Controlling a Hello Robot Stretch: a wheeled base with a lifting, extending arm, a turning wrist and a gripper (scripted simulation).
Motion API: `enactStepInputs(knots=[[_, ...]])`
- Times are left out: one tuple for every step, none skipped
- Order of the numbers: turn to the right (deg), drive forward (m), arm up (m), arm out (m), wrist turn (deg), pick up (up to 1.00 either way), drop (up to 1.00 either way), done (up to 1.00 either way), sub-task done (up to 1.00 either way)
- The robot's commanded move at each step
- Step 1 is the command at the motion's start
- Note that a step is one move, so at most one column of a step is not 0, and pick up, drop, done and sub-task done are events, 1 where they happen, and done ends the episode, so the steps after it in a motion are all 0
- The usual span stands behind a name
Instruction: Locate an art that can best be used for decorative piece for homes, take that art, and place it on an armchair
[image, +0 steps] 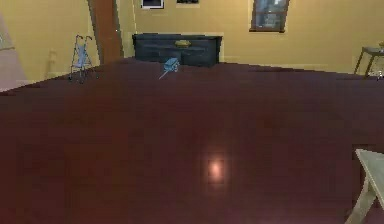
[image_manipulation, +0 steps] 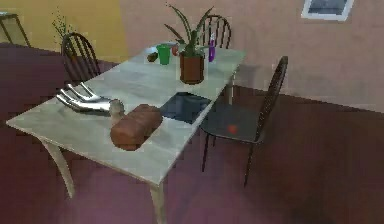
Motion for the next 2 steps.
enactStepInputs(knots=[[-27.0, 0.0, 0.0, 0.0, 0.0, 0.0, 0.0, 0.0, 0.0], [45.0, 0.0, 0.0, 0.0, 0.0, 0.0, 0.0, 0.0, 0.0]])
